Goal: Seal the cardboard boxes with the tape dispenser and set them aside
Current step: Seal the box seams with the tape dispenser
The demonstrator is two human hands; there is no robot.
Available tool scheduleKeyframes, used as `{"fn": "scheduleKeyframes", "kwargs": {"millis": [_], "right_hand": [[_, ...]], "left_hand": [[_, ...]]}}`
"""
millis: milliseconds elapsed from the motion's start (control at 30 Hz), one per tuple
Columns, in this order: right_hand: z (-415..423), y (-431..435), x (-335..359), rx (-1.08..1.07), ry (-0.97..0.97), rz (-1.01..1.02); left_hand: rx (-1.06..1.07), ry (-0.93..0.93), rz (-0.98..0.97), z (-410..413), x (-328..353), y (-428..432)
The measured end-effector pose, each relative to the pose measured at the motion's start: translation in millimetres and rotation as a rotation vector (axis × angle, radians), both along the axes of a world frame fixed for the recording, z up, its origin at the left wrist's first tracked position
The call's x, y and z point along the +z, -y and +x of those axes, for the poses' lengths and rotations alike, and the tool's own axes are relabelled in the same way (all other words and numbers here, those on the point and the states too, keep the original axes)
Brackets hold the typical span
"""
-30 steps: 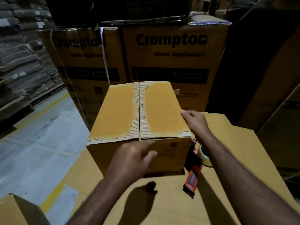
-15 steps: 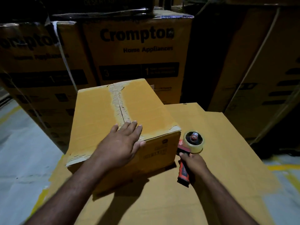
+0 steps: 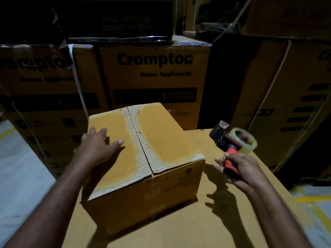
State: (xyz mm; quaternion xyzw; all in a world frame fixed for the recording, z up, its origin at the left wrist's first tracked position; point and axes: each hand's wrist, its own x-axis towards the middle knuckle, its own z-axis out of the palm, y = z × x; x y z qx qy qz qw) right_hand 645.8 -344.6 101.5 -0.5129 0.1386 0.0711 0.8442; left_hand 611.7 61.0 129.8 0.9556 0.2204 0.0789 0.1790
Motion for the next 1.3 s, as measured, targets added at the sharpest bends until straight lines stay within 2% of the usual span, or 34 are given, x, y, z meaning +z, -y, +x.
{"fn": "scheduleKeyframes", "kwargs": {"millis": [67, 133, 200, 267, 367, 500, 633, 833, 900, 933, 967, 1000, 1033, 1067, 1100, 1133, 1200, 1300], "right_hand": [[-8.1, -9.6, 19.5, 0.017, 0.204, -0.342], [-15.8, -25.8, 37.1, 0.013, 0.33, -0.679], [-20.6, -49.1, 46.5, 0.001, 0.474, -0.957], [-21.9, -76.3, 47.0, -0.005, 0.606, -1.119], [-20.2, -108.8, 40.6, 0.049, 0.699, -1.197], [-10.5, -109.5, 39.6, 0.131, 0.63, -1.195], [-9.2, -85.8, 39.5, 0.173, 0.589, -1.172], [-6.3, -73.8, 36.8, 0.174, 0.61, -1.139], [-6.3, -75.3, 31.2, 0.183, 0.626, -1.104], [-6.8, -76.0, 28.1, 0.18, 0.635, -1.076], [-7.9, -76.4, 26.0, 0.168, 0.645, -1.048], [-9.3, -76.8, 25.0, 0.148, 0.651, -1.024], [-10.5, -77.3, 24.3, 0.121, 0.66, -1.011], [-11.3, -77.1, 22.7, 0.094, 0.676, -1.007], [-12.2, -76.7, 21.1, 0.072, 0.695, -1.006], [-13.2, -76.5, 19.7, 0.058, 0.71, -1.007], [-14.6, -76.3, 18.9, 0.059, 0.737, -1.043], [-10.6, -76.2, 19.6, 0.049, 0.765, -1.079]], "left_hand": [[0.135, -0.058, -0.1, 10.9, -14.2, -13.1], [0.182, -0.066, -0.145, 12.8, -17.2, -10.7], [0.138, -0.095, -0.079, 10.4, -14.7, -0.2], [0.115, -0.135, -0.006, 2.9, -10.5, 17.8], [0.117, -0.166, 0.037, -11.1, -10.6, 57.0], [0.077, -0.168, 0.113, -31.3, -13.5, 96.9], [-0.001, -0.144, 0.192, -42.8, -11.8, 106.5], [-0.098, -0.253, 0.373, -43.7, 8.1, 124.7], [-0.074, -0.166, 0.394, -29.3, 19.9, 113.9], [-0.058, -0.063, 0.309, -19.8, 28.1, 108.9], [-0.047, 0.064, 0.128, -8.5, 37.4, 104.8], [-0.031, 0.154, -0.168, 2.5, 47.2, 103.4], [-0.014, 0.176, -0.554, 16.1, 54.4, 102.6], [0.005, 0.14, -0.951, 28.3, 62.4, 103.5], [0.006, 0.064, -1.23, 37.9, 68.0, 105.1], [-0.01, -0.011, -1.397, 45.4, 72.8, 107.5], [-0.054, -0.072, -1.575, 56.0, 79.4, 111.6], [-0.052, -0.063, -1.622, 70.6, 83.5, 115.5]]}}
